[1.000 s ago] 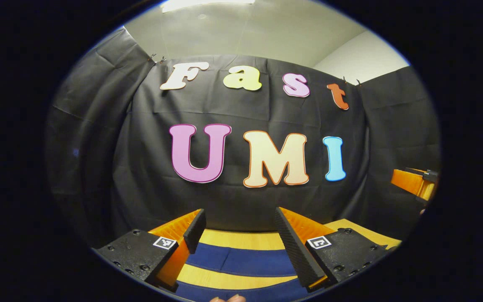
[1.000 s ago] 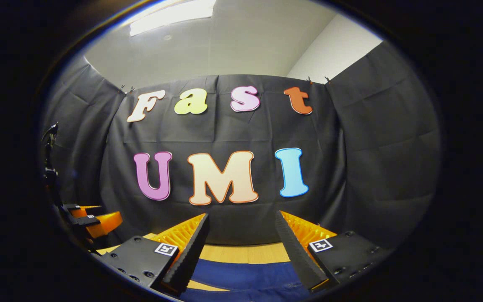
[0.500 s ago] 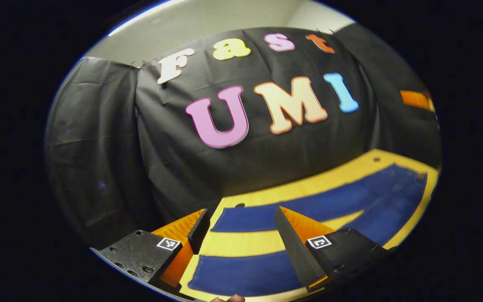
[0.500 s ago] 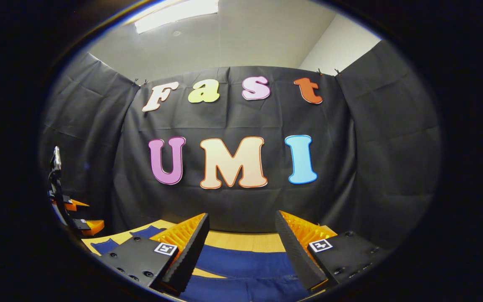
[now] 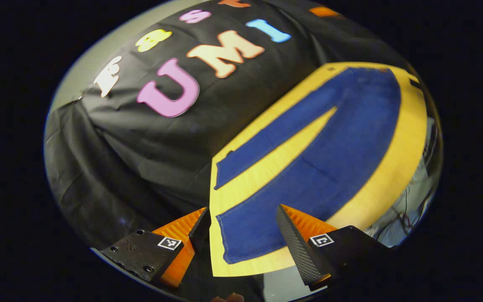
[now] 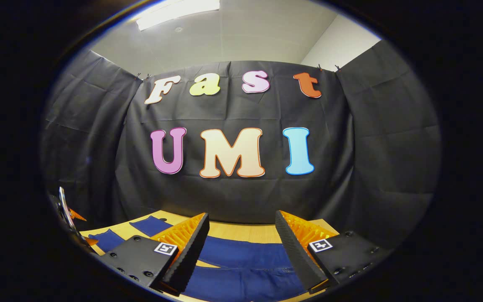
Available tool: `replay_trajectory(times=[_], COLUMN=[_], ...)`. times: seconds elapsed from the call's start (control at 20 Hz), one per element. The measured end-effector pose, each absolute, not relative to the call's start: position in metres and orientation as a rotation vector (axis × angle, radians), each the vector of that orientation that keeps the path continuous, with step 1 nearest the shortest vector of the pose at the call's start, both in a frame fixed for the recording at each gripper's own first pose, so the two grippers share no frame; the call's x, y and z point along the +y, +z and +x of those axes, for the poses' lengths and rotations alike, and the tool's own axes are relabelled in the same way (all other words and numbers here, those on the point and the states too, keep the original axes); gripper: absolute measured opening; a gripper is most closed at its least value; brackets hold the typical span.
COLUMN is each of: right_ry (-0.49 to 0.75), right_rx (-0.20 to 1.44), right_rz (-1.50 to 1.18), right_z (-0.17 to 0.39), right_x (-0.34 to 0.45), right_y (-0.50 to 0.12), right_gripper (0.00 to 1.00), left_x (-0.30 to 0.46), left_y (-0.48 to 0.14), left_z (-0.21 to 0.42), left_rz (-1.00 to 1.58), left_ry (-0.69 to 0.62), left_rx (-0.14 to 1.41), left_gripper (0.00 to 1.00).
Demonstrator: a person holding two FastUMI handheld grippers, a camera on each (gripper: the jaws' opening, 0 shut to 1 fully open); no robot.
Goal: Grasp the waist and the cuffs of the jeans and fold them to make the two legs overlap; first hold the waist and fold one-third of the jeans toward the cuffs, then hold the cuffs and fold the remaining one-third in the same direction to finish folding.
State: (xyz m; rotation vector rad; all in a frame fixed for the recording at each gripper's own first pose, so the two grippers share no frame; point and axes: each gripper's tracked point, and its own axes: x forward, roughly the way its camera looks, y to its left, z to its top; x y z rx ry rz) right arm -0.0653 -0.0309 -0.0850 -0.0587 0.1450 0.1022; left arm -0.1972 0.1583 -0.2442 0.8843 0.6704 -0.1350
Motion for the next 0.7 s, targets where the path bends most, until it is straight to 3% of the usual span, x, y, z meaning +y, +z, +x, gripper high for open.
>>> replay_trajectory(times=[0.4,0.45,0.5,0.7], right_ry=[0.047,0.036,0.027,-0.002], right_rx=[0.186,0.190,0.196,0.212], right_rz=[-0.084,-0.089,-0.092,-0.100], right_z=[-0.079,-0.080,-0.081,-0.082], right_x=[-0.071,-0.077,-0.083,-0.100], right_y=[-0.100,-0.101,-0.105,-0.110], right_gripper=[0.98,0.98,0.98,0.98], left_x=[0.176,0.182,0.185,0.192], left_y=[-0.310,-0.318,-0.323,-0.329], left_z=[-0.231,-0.235,-0.239,-0.237], left_rz=[1.165,1.215,1.251,1.323], left_ry=[-0.289,-0.305,-0.324,-0.373], left_rx=[0.856,0.879,0.899,0.919], left_gripper=[0.95,1.00,0.95,0.95])
